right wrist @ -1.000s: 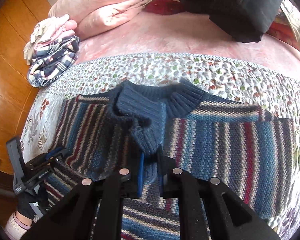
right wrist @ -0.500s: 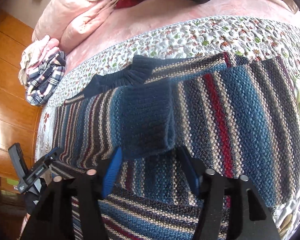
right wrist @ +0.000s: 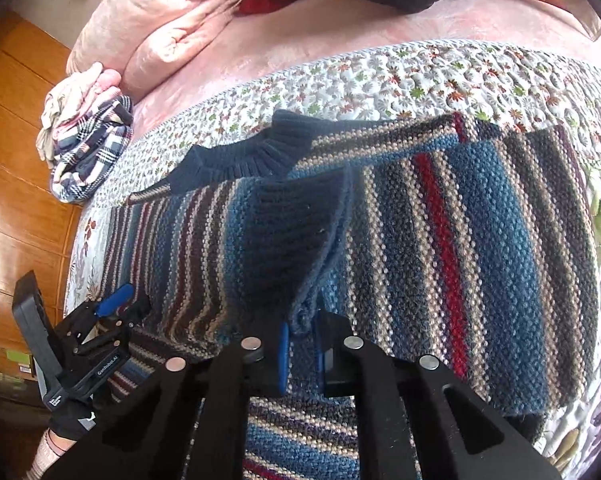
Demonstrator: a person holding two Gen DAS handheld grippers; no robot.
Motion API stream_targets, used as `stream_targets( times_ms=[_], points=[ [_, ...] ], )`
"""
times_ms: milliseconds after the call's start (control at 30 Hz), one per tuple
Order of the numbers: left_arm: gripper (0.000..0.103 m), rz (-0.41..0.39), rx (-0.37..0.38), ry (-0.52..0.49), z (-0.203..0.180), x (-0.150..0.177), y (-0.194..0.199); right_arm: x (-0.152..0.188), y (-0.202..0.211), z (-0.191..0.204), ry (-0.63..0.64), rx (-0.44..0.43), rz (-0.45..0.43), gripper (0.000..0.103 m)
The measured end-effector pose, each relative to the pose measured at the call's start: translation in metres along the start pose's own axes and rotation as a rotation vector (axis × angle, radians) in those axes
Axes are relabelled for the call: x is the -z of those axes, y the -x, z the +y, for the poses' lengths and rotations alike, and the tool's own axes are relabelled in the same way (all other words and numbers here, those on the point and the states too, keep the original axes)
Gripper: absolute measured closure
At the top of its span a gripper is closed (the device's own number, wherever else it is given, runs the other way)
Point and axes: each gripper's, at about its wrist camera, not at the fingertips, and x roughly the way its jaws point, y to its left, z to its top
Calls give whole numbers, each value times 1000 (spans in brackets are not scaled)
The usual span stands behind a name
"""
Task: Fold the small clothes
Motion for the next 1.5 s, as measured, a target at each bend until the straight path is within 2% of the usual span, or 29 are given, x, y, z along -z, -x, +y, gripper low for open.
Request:
stream_targets(
  times_ms=[67,300,467,533,600,667,767,867,1033,1133,1267,1333,1500],
  points=[
    [56,5,16,9,3,2,0,2,-9,-5,-4,37,13,93],
    [54,21,69,80,12,2,-7,3,-21,-26,-97,-44,18,94],
    [53,4,74,103,13,6,-6,8,-19,-28,-95,-54,-4,93],
    [53,8,74,132,15,8,0,13,-7,-27,-102,-60,-24,87],
    [53,14,83,164,19,13,18,26,19,-21,-73,-33,-86,69],
    [51,-13,108,198,24,26,48,52,55,-14,-13,24,-168,57],
    [44,-29,108,244,38,59,94,100,98,-17,15,61,-207,54],
    [41,17,64,259,49,100,125,153,126,-30,-13,71,-178,52],
    [40,117,3,268,65,174,160,228,154,-39,-32,141,-118,50],
    [39,166,9,287,73,213,174,259,163,-38,-52,141,-94,50],
    [37,219,39,324,80,248,178,295,164,-42,-75,154,-62,49],
    [37,242,41,342,82,261,177,310,160,-43,-81,179,-40,49],
    [37,285,95,384,80,286,176,342,149,-51,-137,164,10,49]
  ],
)
